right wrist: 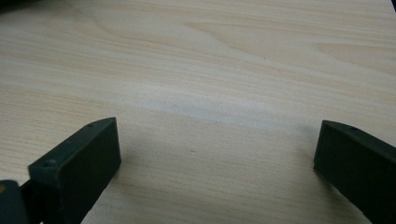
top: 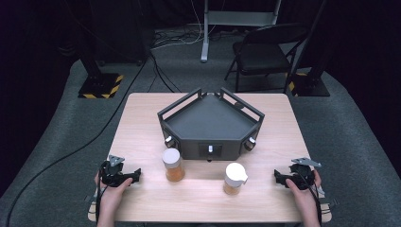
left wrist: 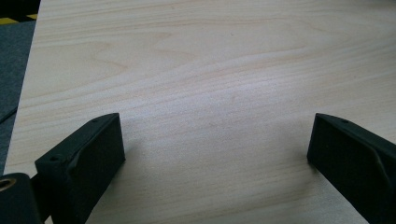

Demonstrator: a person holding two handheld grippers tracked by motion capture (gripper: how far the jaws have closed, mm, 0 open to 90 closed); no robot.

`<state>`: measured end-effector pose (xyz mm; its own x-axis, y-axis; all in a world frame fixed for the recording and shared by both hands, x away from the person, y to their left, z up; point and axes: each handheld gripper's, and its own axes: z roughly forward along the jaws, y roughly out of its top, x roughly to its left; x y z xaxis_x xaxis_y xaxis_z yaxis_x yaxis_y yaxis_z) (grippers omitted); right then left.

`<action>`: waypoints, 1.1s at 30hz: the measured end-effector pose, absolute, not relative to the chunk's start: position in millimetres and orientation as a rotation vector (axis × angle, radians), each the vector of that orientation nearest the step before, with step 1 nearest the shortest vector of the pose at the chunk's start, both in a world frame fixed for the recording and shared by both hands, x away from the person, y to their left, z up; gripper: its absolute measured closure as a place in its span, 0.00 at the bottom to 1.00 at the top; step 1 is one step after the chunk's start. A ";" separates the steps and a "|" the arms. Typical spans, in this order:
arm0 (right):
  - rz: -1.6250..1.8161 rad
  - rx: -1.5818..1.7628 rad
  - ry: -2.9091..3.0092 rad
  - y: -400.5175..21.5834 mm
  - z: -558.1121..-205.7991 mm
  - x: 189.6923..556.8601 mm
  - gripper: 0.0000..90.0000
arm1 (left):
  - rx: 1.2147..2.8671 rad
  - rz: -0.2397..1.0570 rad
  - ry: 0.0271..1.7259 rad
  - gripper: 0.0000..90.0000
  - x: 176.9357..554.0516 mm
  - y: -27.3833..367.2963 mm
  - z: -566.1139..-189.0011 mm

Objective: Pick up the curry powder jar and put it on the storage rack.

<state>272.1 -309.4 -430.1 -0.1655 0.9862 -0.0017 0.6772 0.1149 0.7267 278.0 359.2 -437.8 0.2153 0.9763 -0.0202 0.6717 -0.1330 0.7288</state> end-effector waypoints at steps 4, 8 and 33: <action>0.820 1.607 1.906 -309.8 -430.2 272.4 0.00 | 1.887 0.631 1.521 0.02 279.4 358.9 -437.2; 0.819 1.604 1.908 -309.9 -430.3 273.0 0.00 | 1.888 0.630 1.521 0.01 279.8 358.6 -437.1; 0.819 1.606 1.906 -309.4 -430.2 273.1 0.00 | 1.896 0.624 1.515 0.01 280.7 359.6 -436.8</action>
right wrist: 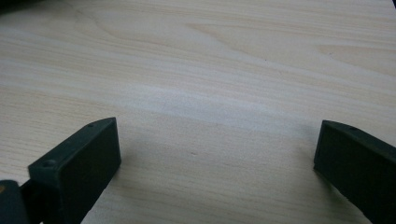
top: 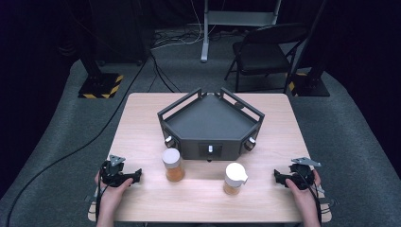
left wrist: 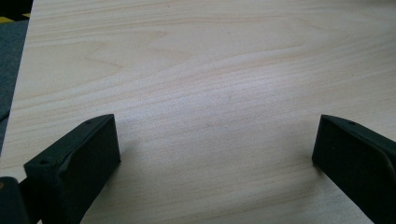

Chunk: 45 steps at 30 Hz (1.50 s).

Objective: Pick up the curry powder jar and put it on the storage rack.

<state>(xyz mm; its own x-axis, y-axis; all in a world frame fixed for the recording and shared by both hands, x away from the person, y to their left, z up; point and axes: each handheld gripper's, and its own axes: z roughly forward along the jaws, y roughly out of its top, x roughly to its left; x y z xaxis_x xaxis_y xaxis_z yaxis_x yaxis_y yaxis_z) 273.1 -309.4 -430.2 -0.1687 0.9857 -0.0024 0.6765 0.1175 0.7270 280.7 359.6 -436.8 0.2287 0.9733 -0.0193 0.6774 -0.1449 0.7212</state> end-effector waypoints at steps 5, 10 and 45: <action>0.819 1.605 1.907 -309.4 -430.2 273.1 0.00 | 1.896 0.623 1.514 0.01 280.8 359.7 -436.8; 0.819 1.606 1.906 -309.4 -430.2 273.1 0.00 | 1.891 0.625 1.516 0.01 280.8 359.9 -437.1; 0.820 1.605 1.907 -309.4 -430.2 273.3 0.00 | 1.794 0.535 1.367 0.09 267.0 371.0 -424.5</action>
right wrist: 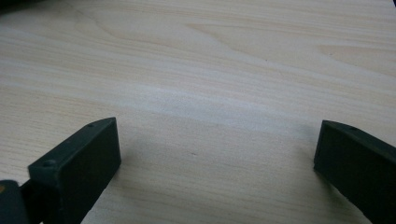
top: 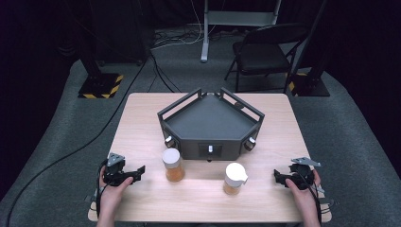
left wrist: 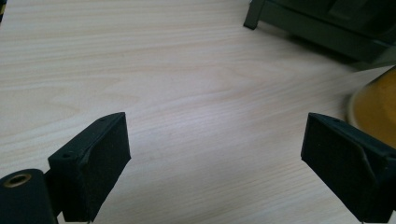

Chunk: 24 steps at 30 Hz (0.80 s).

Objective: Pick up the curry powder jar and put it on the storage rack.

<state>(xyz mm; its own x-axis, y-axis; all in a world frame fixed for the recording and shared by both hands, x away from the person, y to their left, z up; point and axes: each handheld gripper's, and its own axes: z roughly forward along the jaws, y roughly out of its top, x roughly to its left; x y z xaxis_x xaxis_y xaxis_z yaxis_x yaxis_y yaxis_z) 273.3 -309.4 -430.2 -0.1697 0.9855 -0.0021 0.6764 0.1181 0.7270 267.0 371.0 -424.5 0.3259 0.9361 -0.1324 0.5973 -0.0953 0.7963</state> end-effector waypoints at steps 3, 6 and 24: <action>0.820 1.605 1.907 -309.4 -430.2 273.3 0.00 | 1.797 0.535 1.344 0.09 265.1 369.2 -420.3; 0.820 1.604 1.908 -309.5 -430.3 273.3 0.00 | 1.805 0.536 1.314 0.09 263.1 366.3 -415.2; 0.821 1.604 1.908 -309.5 -430.3 273.3 0.00 | 1.844 0.517 1.205 0.08 256.1 355.1 -396.1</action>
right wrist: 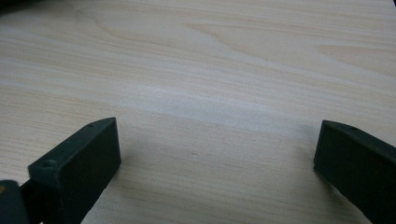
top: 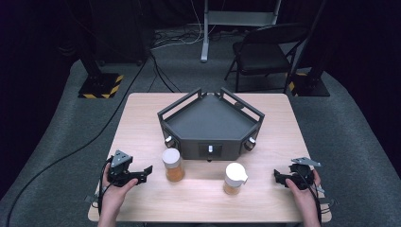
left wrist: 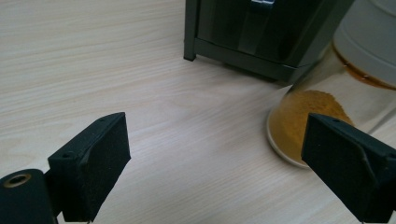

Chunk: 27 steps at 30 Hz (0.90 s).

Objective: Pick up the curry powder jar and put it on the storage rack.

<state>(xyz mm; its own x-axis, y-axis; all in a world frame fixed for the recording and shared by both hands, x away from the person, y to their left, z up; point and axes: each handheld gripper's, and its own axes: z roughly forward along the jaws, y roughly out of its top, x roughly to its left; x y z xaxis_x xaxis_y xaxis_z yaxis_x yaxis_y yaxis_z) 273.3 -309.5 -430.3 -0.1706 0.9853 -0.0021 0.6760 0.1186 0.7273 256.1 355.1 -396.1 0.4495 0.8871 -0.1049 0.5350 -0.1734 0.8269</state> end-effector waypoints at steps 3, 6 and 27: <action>0.821 1.604 1.908 -309.5 -430.3 273.3 0.00 | 1.847 0.510 1.187 0.08 255.3 353.5 -393.7; 0.821 1.604 1.908 -309.4 -430.3 273.4 0.00 | 1.851 0.495 1.167 0.08 255.0 352.8 -391.6; 0.821 1.604 1.908 -309.4 -430.3 273.4 0.00 | 1.905 0.444 1.031 0.08 255.6 331.5 -381.4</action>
